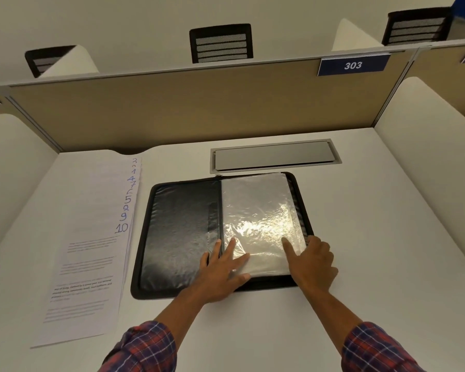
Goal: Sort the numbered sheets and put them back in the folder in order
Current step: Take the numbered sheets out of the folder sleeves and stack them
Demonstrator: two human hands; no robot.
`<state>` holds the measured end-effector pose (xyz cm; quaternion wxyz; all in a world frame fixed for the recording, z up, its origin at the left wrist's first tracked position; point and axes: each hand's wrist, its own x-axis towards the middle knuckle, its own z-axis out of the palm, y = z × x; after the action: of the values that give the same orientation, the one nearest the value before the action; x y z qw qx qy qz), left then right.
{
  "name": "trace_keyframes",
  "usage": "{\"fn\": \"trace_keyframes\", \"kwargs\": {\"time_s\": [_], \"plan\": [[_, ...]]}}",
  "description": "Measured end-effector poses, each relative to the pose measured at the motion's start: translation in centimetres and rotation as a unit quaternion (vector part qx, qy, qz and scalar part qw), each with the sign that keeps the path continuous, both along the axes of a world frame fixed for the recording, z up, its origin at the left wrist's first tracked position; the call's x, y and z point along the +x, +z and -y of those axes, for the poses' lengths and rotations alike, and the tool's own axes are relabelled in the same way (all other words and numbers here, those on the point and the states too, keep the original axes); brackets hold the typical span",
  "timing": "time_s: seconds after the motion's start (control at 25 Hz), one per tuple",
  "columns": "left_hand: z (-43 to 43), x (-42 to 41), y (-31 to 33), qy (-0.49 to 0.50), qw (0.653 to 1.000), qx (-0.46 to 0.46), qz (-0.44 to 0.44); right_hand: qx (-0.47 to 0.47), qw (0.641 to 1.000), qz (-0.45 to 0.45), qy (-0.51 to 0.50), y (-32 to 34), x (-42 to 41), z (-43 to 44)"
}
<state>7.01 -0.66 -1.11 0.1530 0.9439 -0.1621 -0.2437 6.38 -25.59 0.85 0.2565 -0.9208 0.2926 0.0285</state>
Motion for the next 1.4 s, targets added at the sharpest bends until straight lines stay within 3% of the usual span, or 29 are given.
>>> {"fn": "trace_keyframes", "kwargs": {"time_s": [0.12, 0.32, 0.4, 0.48, 0.56, 0.8, 1.0, 1.08, 1.2, 1.4], "plan": [[-0.6, 0.0, -0.2, -0.002, 1.000, -0.014, 0.010, -0.081, 0.995, -0.032, 0.045, -1.3, 0.0, -0.2], [-1.9, 0.0, -0.2, 0.011, 0.998, -0.061, 0.030, -0.131, 0.990, -0.039, 0.046, -2.6, -0.8, 0.9], [-3.3, 0.4, -0.1, 0.109, 0.985, -0.093, 0.091, -0.147, 0.987, -0.035, 0.049, -2.5, -0.9, 0.9], [-6.1, 1.3, 0.2, 0.260, 0.950, -0.070, 0.156, -0.143, 0.987, -0.063, 0.045, -1.7, -0.3, 0.8], [-9.5, 2.5, 0.6, 0.384, 0.913, -0.012, 0.134, -0.110, 0.988, -0.105, 0.026, -0.8, 0.7, 0.7], [-13.1, 4.3, 1.9, 0.474, 0.879, 0.014, 0.047, -0.002, 0.983, -0.170, -0.065, -0.6, 3.4, 1.5], [-15.9, 6.5, 3.2, 0.546, 0.837, -0.003, 0.029, 0.072, 0.982, -0.135, -0.112, -1.5, 4.3, 3.9], [-16.4, 7.0, 3.1, 0.546, 0.834, -0.064, 0.045, 0.103, 0.982, -0.115, -0.104, -1.6, 4.1, 4.4], [-16.0, 7.2, 3.3, 0.578, 0.800, -0.148, 0.056, 0.156, 0.980, -0.056, -0.112, -1.1, 3.2, 3.9], [-14.5, 6.5, 3.9, 0.591, 0.766, -0.243, 0.077, 0.104, 0.987, 0.039, -0.116, 1.2, 1.1, 4.7]]}}
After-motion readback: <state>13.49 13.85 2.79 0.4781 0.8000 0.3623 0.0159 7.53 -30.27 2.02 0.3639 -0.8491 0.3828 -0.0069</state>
